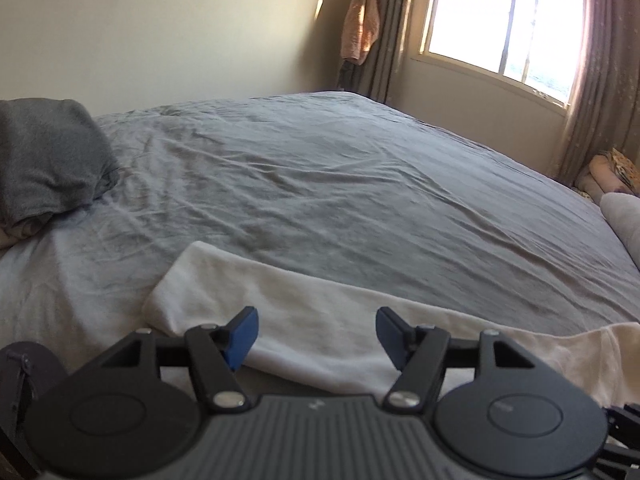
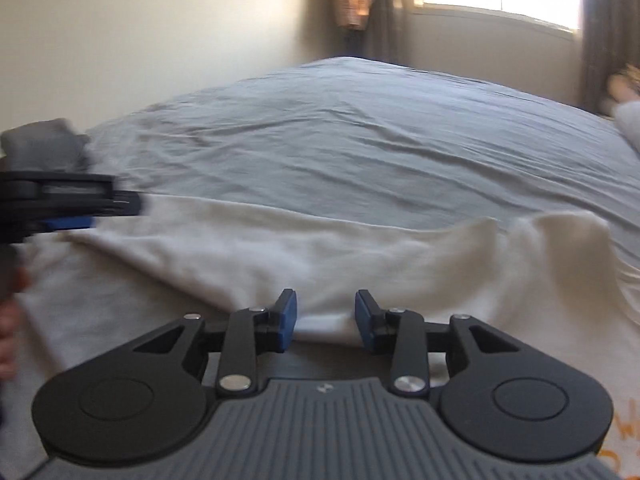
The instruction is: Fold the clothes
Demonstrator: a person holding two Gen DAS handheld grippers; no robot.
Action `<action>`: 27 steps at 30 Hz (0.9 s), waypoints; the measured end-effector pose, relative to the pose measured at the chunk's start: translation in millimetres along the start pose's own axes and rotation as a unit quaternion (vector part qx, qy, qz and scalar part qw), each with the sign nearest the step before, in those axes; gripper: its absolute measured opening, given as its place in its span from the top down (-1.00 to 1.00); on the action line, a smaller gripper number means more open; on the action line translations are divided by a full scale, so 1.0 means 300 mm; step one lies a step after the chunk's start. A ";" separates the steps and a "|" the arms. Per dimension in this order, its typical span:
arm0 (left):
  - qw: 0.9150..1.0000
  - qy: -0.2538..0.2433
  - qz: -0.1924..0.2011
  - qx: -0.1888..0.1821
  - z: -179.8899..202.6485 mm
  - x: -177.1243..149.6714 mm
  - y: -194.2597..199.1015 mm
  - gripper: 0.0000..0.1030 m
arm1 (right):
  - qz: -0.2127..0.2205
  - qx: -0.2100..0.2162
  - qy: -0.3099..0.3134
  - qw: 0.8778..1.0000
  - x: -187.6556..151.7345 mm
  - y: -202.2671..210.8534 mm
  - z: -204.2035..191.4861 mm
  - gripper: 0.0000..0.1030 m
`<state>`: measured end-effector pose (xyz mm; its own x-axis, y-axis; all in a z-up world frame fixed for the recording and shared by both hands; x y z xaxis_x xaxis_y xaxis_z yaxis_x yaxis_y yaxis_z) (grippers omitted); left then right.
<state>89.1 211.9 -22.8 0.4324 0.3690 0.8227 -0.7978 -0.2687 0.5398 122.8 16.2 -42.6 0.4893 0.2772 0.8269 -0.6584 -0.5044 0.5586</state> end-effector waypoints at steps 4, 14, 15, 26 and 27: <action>1.000 -0.014 0.005 -0.010 0.018 -0.007 0.004 -0.29 | 0.023 -0.023 -0.009 0.999 0.040 0.023 0.039 0.32; 1.000 0.009 -0.019 0.013 -0.014 -0.003 -0.030 -0.29 | -0.028 -0.117 -0.053 0.991 0.086 -0.145 0.206 0.24; 1.000 0.013 -0.022 0.013 -0.018 -0.002 -0.033 -0.29 | -0.029 -0.115 -0.059 0.991 0.100 -0.162 0.213 0.22; 1.000 0.011 -0.026 -0.005 0.008 0.008 -0.007 -0.32 | -0.007 -0.110 -0.062 0.992 0.140 -0.074 0.208 0.18; 1.000 0.011 -0.027 -0.008 0.016 0.008 -0.002 -0.34 | -0.006 -0.112 -0.059 0.992 0.133 -0.051 0.206 0.16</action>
<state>92.5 208.7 -20.2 0.4664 0.4015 0.7882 -0.7804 -0.2328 0.5803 187.7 -15.7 -22.2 0.5524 0.1774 0.8145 -0.7566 -0.3034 0.5793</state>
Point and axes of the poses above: each gripper's, at about its wrist camera, not at the fingertips, and y roughly against the way its jaws point, z to its right, x to its top, the point moved 1 cm from there along -y, roughly the way its jaws point, and after that the axes turned 2 degrees about y, right-handed, at the moved point
